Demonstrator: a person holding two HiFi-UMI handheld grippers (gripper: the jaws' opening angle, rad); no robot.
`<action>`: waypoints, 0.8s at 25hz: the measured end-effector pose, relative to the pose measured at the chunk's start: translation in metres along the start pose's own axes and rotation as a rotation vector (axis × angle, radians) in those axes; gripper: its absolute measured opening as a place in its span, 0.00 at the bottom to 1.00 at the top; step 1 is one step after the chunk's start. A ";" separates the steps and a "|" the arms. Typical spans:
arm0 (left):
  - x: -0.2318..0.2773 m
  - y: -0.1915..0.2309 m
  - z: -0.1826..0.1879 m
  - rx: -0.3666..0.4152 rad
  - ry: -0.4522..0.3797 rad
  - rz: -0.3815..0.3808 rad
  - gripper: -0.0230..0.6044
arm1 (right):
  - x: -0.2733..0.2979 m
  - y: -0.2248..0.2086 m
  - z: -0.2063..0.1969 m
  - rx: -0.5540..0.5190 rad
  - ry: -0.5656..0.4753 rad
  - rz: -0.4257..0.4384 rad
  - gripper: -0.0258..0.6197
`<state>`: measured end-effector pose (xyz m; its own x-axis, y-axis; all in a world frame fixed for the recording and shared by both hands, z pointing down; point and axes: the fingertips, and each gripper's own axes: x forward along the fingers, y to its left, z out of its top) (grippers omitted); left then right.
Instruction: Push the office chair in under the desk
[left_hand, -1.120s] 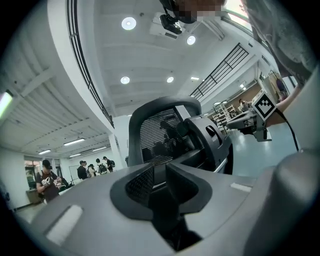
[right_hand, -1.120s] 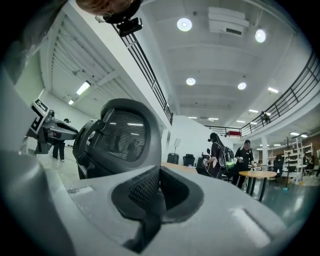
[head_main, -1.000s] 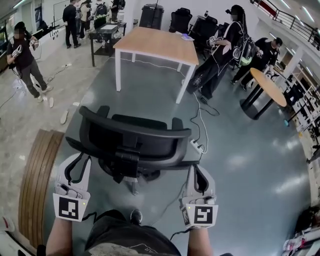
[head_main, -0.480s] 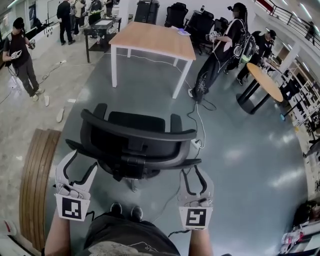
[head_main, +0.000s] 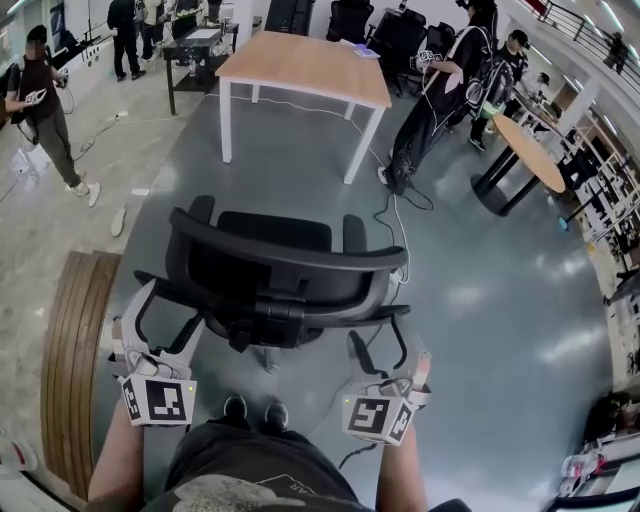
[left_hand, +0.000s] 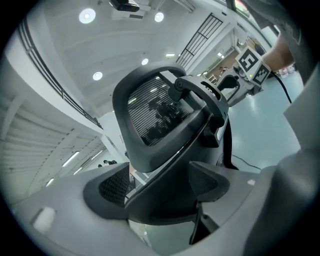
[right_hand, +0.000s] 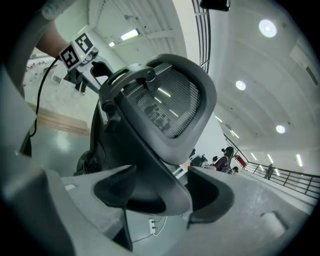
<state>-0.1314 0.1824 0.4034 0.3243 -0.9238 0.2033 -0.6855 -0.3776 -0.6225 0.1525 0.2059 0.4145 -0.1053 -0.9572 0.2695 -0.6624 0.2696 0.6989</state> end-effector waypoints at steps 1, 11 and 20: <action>0.002 -0.001 -0.002 0.012 0.011 -0.001 0.67 | 0.003 0.001 -0.002 -0.012 0.020 0.003 0.51; 0.003 -0.004 -0.011 0.137 0.114 0.005 0.71 | 0.026 0.007 -0.017 -0.114 0.118 -0.004 0.54; 0.021 0.001 -0.040 0.300 0.267 0.053 0.74 | 0.040 0.007 -0.024 -0.151 0.177 -0.022 0.54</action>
<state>-0.1511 0.1598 0.4372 0.0855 -0.9402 0.3296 -0.4635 -0.3304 -0.8222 0.1616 0.1716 0.4458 0.0486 -0.9335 0.3553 -0.5434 0.2738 0.7936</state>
